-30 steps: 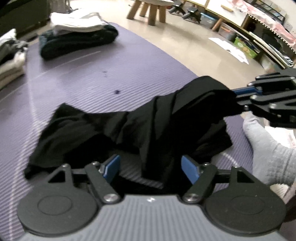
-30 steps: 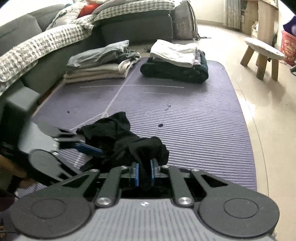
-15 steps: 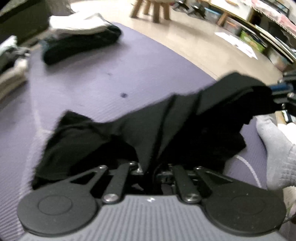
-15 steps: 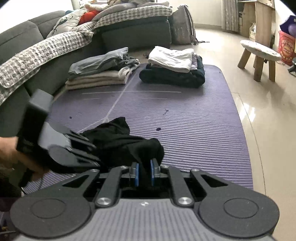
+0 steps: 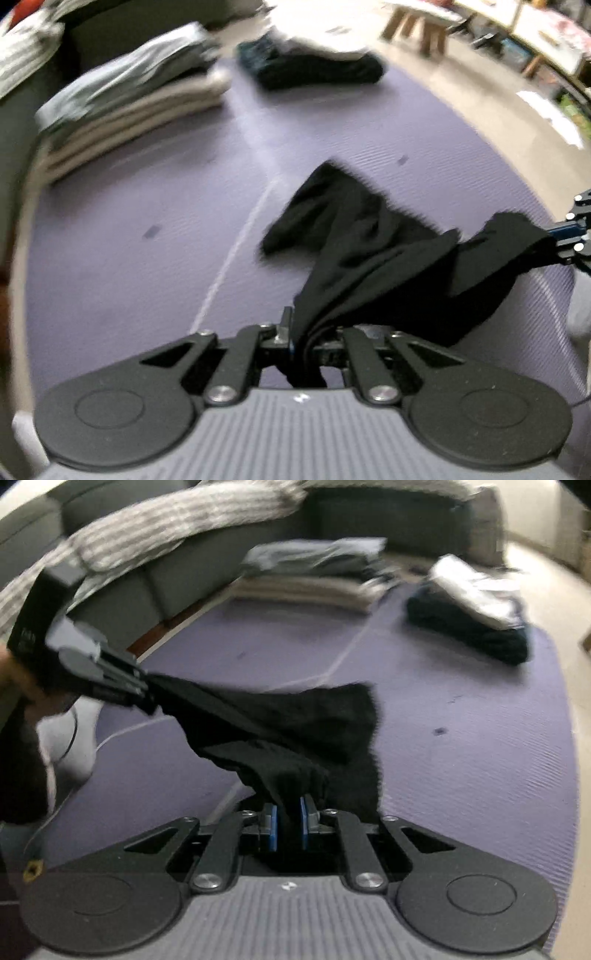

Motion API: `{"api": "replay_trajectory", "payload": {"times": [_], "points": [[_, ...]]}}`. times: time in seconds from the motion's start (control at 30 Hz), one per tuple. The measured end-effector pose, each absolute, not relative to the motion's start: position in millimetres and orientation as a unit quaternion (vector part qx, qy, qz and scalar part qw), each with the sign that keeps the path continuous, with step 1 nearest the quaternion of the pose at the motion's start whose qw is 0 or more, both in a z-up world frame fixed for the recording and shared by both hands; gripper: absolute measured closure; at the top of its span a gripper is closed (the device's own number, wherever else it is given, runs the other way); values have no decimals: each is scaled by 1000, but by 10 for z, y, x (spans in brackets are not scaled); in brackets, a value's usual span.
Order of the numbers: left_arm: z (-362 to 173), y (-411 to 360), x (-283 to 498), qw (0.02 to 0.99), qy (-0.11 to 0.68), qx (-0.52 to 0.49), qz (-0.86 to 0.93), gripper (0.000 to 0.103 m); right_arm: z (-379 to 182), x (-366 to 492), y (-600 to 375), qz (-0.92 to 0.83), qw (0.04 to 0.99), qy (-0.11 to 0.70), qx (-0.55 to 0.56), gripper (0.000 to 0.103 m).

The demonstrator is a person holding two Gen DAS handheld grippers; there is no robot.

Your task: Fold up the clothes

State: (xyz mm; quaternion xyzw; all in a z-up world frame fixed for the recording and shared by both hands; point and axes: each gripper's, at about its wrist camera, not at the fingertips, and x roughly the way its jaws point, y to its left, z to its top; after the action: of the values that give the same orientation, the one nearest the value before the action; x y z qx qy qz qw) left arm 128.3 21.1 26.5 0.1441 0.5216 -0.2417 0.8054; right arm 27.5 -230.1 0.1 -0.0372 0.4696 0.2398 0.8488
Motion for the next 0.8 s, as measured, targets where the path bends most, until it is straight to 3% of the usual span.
{"api": "replay_trajectory", "payload": {"times": [0.2, 0.57, 0.8], "points": [[79, 660, 1083, 781, 560, 174, -216, 98, -137, 210, -1807, 314, 794, 516, -75, 92], [-31, 827, 1391, 833, 516, 154, -129, 95, -401, 198, -1149, 383, 730, 556, -105, 92], [3, 793, 1596, 866, 470, 149, -77, 95, -462, 318, -907, 421, 709, 564, -37, 93]]}}
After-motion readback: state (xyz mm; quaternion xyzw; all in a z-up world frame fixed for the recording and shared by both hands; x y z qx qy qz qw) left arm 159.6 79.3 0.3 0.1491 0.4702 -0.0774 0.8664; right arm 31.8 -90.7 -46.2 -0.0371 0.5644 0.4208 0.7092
